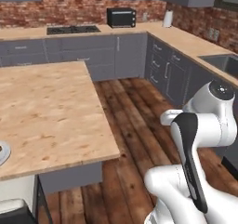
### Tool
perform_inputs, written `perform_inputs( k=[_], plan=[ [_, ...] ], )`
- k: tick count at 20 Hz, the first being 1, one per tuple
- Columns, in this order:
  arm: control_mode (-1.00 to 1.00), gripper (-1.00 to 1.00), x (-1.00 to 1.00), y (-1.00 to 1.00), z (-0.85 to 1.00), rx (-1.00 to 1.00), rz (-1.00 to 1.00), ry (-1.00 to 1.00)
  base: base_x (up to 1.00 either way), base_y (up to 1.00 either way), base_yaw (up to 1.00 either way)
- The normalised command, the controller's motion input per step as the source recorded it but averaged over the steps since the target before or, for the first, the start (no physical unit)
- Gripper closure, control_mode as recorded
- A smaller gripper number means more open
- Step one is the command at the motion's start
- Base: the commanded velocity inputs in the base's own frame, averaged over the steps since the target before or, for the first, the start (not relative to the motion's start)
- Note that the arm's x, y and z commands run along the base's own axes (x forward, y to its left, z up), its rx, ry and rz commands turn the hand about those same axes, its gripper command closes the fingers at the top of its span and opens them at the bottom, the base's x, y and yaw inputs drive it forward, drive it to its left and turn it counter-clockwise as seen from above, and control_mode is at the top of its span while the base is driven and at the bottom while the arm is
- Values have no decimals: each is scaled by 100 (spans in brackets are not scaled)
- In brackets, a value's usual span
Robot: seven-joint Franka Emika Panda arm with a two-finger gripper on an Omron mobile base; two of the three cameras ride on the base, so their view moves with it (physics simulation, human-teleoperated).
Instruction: Pick up the peach and apple from the fridge and place one fruit on each plate on the dining counter.
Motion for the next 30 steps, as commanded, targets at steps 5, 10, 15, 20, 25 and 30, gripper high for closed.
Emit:
perform_inputs(
  k=[5, 10, 15, 20, 25, 30],
  plan=[
    [100, -100, 0, 0, 0, 0, 0, 0, 67, -64, 0],
    [100, -100, 0, 0, 0, 0, 0, 0, 76, -51, 0],
    [100, -100, 0, 0, 0, 0, 0, 0, 93, -31, 1],
    [100, -100, 0, 0, 0, 0, 0, 0, 100, -24, 7],
    [100, -100, 0, 0, 0, 0, 0, 0, 99, -27, 16],
    [100, -100, 0, 0, 0, 0, 0, 0, 91, -31, 23]
  ],
)
